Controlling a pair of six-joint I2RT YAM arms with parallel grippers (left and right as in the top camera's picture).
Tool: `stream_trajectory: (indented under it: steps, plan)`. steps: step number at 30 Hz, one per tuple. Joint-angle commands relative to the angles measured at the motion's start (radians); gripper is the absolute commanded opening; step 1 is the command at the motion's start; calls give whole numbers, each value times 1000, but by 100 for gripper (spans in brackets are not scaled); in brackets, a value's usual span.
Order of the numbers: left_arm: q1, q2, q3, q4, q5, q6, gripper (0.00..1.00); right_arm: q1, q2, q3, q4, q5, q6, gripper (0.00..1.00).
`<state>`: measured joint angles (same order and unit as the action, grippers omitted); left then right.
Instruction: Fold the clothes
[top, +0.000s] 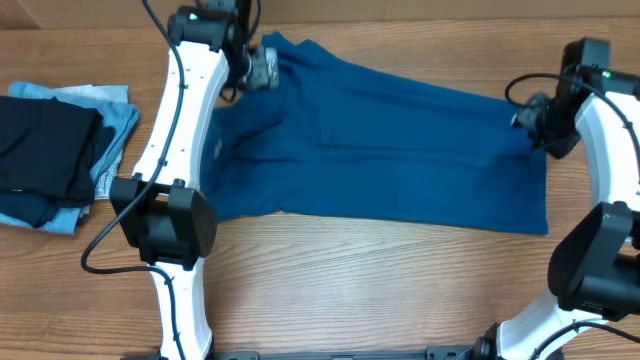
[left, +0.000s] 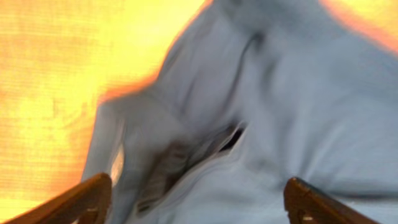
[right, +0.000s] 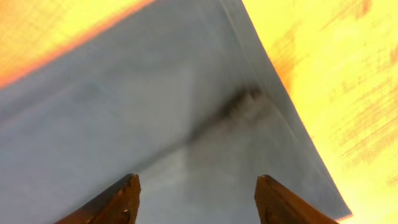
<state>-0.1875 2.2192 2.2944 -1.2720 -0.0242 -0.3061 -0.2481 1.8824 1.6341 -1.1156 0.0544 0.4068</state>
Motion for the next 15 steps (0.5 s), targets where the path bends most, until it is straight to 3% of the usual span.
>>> stream_trajectory:
  steps: [1,6,15]
  plan:
    - [6,-24,48,162,45,52,99,-2,-6,80,74,-16,-80,72]
    - [5,35,46,422,52,102,98,-5,14,80,312,-10,-186,78]
    - [6,227,46,648,51,143,96,-54,265,80,466,61,-244,81]
